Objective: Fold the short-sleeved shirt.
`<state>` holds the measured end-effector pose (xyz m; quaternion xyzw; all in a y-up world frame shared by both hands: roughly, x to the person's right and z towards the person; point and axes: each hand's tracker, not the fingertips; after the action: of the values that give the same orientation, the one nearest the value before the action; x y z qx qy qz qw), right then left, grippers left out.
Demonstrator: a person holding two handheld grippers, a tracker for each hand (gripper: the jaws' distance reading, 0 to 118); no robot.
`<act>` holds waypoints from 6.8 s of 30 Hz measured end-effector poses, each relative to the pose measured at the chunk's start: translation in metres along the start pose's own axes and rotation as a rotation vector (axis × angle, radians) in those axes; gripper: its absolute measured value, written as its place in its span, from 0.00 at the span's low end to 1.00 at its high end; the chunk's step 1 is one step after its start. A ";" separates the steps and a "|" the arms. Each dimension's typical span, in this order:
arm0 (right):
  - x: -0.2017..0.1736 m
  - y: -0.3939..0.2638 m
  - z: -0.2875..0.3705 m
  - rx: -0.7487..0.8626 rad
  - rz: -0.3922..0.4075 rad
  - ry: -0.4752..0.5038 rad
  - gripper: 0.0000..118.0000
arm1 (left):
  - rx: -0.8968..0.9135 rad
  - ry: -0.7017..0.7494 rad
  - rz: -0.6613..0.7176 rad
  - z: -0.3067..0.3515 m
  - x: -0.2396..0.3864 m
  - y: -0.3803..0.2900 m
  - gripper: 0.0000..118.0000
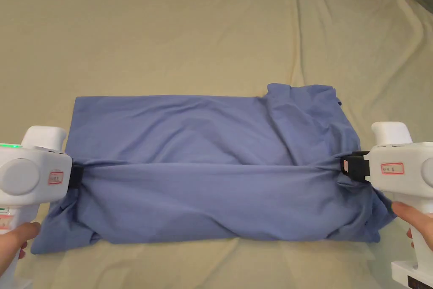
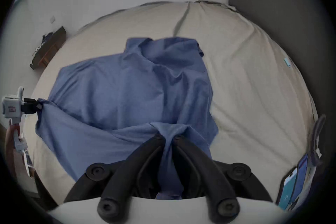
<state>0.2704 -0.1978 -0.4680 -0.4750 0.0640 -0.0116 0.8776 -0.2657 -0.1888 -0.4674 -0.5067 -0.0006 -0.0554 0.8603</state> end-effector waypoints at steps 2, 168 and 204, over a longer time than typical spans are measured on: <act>0.003 0.000 -0.008 -0.015 -0.003 0.009 0.04 | -0.009 0.000 0.006 -0.008 0.000 -0.001 0.02; 0.007 0.015 0.096 0.185 -0.059 0.102 1.00 | 0.096 -0.075 0.027 -0.016 -0.006 0.075 0.03; 0.005 -0.032 0.166 0.297 0.036 -0.040 0.03 | 0.270 -0.089 0.069 0.143 -0.020 -0.049 0.03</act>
<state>0.2970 -0.0778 -0.3525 -0.3389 0.0528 0.0043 0.9393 -0.2821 -0.0857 -0.3566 -0.3880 -0.0287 -0.0026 0.9212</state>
